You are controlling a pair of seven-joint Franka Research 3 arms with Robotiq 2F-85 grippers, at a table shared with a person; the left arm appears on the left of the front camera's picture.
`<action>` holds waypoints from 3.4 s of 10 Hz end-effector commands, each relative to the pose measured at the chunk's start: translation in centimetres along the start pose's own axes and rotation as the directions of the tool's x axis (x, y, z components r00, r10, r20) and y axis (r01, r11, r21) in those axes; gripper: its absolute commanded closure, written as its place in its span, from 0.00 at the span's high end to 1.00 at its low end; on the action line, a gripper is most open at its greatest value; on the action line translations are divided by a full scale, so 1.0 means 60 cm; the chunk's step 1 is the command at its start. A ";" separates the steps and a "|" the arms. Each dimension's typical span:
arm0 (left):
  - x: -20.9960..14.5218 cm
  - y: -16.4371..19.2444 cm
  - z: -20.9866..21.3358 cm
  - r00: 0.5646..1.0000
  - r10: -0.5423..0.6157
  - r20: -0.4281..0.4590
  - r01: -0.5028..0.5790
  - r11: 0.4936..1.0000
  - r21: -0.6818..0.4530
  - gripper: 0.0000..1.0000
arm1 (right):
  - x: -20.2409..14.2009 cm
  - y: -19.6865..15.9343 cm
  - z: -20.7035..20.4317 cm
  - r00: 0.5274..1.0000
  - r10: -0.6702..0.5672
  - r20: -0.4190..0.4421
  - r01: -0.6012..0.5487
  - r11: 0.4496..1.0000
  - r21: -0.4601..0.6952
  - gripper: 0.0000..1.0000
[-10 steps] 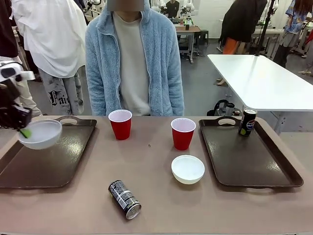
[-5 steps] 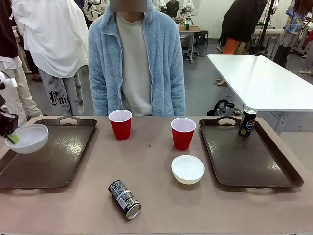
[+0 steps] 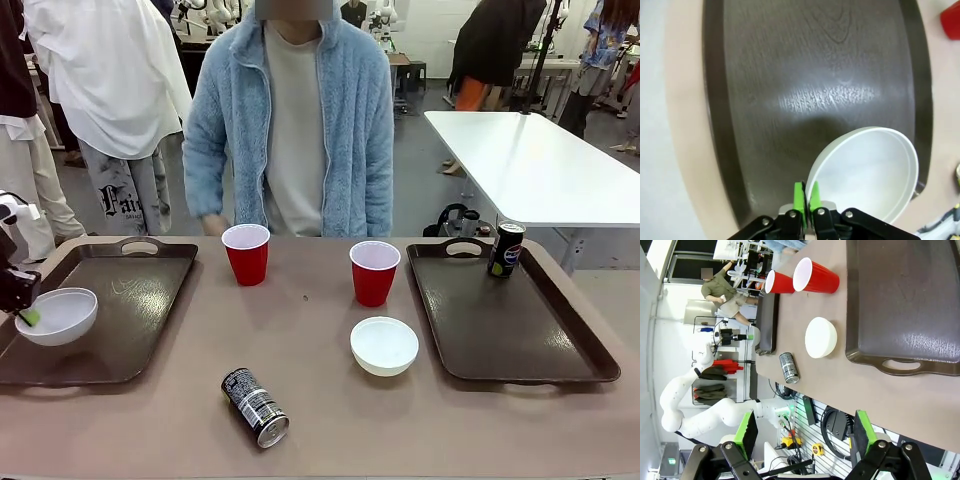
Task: Prepare tableware on both trays.
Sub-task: Pick up a Picnic Bowl from the table and place it on a Handle tray.
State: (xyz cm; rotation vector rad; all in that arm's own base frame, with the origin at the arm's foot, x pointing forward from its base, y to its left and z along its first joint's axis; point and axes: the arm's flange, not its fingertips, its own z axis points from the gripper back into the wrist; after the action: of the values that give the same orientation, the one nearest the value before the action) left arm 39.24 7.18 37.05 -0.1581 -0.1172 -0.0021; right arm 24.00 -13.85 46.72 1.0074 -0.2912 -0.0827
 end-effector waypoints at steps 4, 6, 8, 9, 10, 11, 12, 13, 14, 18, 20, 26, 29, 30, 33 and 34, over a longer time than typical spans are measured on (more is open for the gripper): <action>-0.011 0.001 -0.062 0.999 -0.033 0.005 0.034 0.999 -0.011 0.47 | 0.003 -0.003 0.001 1.000 0.009 0.006 -0.009 1.000 0.015 1.00; -0.013 -0.008 -0.046 0.999 -0.034 0.017 0.035 0.999 -0.025 1.00 | 0.003 -0.003 0.001 1.000 0.009 0.006 -0.009 1.000 0.015 1.00; -0.020 -0.025 -0.018 0.999 -0.049 0.008 0.049 0.997 -0.052 1.00 | 0.003 -0.003 0.001 1.000 0.009 0.006 -0.009 1.000 0.015 1.00; -0.024 -0.034 -0.007 0.998 -0.062 -0.006 0.062 0.997 -0.056 0.84 | 0.003 -0.003 0.001 1.000 0.009 0.006 -0.009 1.000 0.015 1.00; -0.028 -0.047 0.014 0.997 -0.078 -0.011 0.077 0.995 -0.055 0.54 | 0.003 -0.003 0.001 1.000 0.009 0.006 -0.009 1.000 0.015 1.00; -0.030 -0.057 0.031 0.995 -0.094 -0.016 0.093 0.994 -0.052 1.00 | 0.003 -0.003 0.001 1.000 0.009 0.006 -0.009 1.000 0.015 1.00; -0.029 -0.071 0.054 0.994 -0.108 -0.018 0.108 0.993 -0.047 0.74 | 0.003 -0.003 0.001 1.000 0.009 0.006 -0.009 1.000 0.015 1.00; -0.033 -0.083 0.074 0.993 -0.119 -0.006 0.118 0.993 -0.022 1.00 | 0.003 -0.003 0.001 1.000 0.009 0.006 -0.009 1.000 0.015 1.00; -0.037 -0.093 0.096 0.992 -0.128 0.003 0.128 0.992 0.003 0.93 | 0.003 -0.003 0.001 1.000 0.009 0.006 -0.009 1.000 0.015 1.00; -0.049 -0.119 0.150 0.990 -0.135 0.040 0.133 0.990 0.045 1.00 | 0.003 -0.003 0.001 1.000 0.009 0.006 -0.009 1.000 0.015 1.00; -0.043 -0.117 0.144 0.987 -0.151 0.047 0.150 0.988 0.021 1.00 | 0.003 -0.003 0.001 1.000 0.009 0.006 -0.009 1.000 0.015 1.00; -0.045 -0.116 0.147 0.989 -0.143 0.046 0.142 0.990 0.023 1.00 | 0.003 -0.003 0.001 1.000 0.009 0.006 -0.009 1.000 0.015 1.00; -0.010 -0.055 0.194 0.992 -0.110 0.061 0.125 0.915 -0.383 1.00 | -0.011 0.051 0.014 0.999 0.045 0.004 -0.044 0.998 -0.045 1.00; -0.006 -0.032 0.210 0.994 -0.095 0.061 0.113 0.869 -0.482 1.00 | -0.012 0.106 0.010 0.997 0.068 -0.037 -0.071 0.993 -0.098 1.00; 0.009 0.067 0.219 0.997 0.019 0.077 0.041 0.709 -0.704 1.00 | 0.005 0.244 -0.066 0.980 0.089 -0.178 -0.139 0.947 -0.291 1.00; 0.015 0.105 0.203 0.995 0.068 0.068 0.006 0.662 -0.750 1.00 | 0.018 0.265 -0.097 0.974 0.070 -0.214 -0.139 0.934 -0.330 1.00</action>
State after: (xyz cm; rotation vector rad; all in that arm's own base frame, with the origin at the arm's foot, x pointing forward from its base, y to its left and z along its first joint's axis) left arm 37.26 13.62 49.26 -0.9301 -0.2044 -0.0329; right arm 23.94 -1.45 57.76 0.6942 -0.2100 0.0636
